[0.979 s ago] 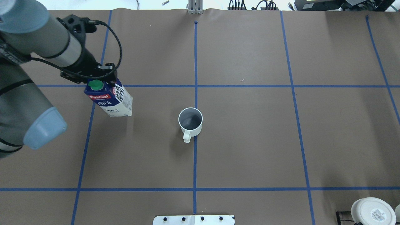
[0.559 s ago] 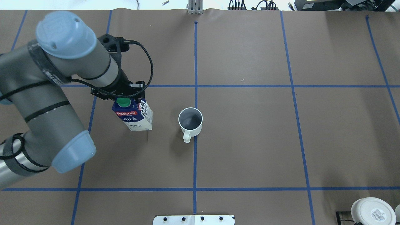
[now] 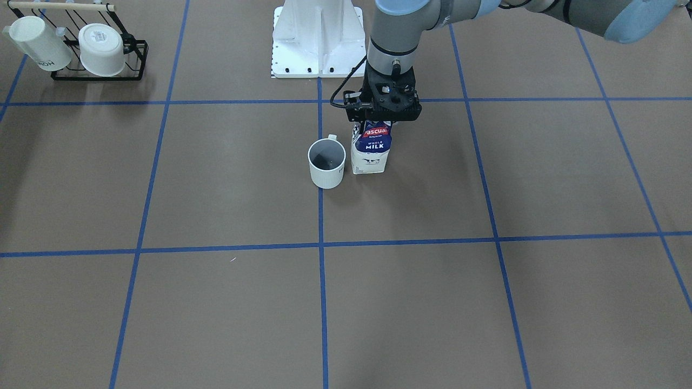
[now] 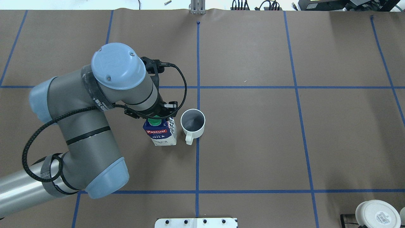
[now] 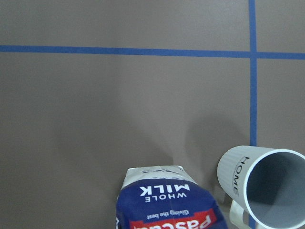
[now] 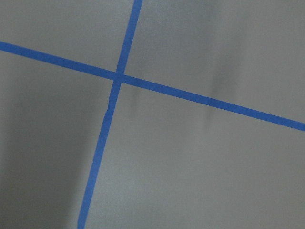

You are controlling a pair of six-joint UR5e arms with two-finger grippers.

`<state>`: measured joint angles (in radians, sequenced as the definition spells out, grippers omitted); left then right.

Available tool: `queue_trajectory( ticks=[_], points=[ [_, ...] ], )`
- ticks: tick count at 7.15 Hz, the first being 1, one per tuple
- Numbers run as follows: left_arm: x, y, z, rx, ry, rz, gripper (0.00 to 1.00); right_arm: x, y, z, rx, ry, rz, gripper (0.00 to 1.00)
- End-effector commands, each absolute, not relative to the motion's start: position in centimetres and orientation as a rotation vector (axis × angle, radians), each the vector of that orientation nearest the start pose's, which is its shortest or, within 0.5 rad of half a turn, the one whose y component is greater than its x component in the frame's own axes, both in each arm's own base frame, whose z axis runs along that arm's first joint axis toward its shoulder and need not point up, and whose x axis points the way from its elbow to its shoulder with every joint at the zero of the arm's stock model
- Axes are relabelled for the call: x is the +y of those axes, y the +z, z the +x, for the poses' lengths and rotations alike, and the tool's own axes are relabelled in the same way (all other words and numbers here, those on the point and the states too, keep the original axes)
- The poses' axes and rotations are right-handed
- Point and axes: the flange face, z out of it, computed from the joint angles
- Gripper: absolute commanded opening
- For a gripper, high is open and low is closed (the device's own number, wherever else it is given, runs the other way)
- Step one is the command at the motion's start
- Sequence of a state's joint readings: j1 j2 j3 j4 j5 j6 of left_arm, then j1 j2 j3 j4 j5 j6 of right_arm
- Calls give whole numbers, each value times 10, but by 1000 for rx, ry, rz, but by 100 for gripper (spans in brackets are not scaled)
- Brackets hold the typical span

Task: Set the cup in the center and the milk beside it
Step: 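Lower the carton beside the mug and open the left gripper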

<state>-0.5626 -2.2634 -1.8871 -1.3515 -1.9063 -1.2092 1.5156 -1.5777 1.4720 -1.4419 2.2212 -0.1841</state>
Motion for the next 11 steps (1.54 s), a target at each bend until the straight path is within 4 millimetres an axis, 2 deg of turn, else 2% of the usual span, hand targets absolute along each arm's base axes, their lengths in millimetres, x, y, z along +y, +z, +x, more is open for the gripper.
queue_trajectory(
  ticks=[1,2,3,6,8,9,11],
  points=[
    [-417,154,474,834,-55,62,37,-491,708,46,-649,-237,60,100],
    [-416,154,473,834,-47,66,72,-491,708,46,-649,-237,60,100],
    [-415,152,471,839,-46,70,97,-491,708,46,-649,-237,60,100],
    [-411,135,448,880,-47,99,98,-491,708,46,-649,-237,60,100],
    [-416,119,421,919,-66,136,98,-490,709,46,-650,-236,58,100],
    [-431,125,402,902,-16,193,98,-488,710,46,-650,-235,55,100],
    [-463,177,349,804,113,290,98,-485,713,46,-650,-233,49,100]
  ],
)
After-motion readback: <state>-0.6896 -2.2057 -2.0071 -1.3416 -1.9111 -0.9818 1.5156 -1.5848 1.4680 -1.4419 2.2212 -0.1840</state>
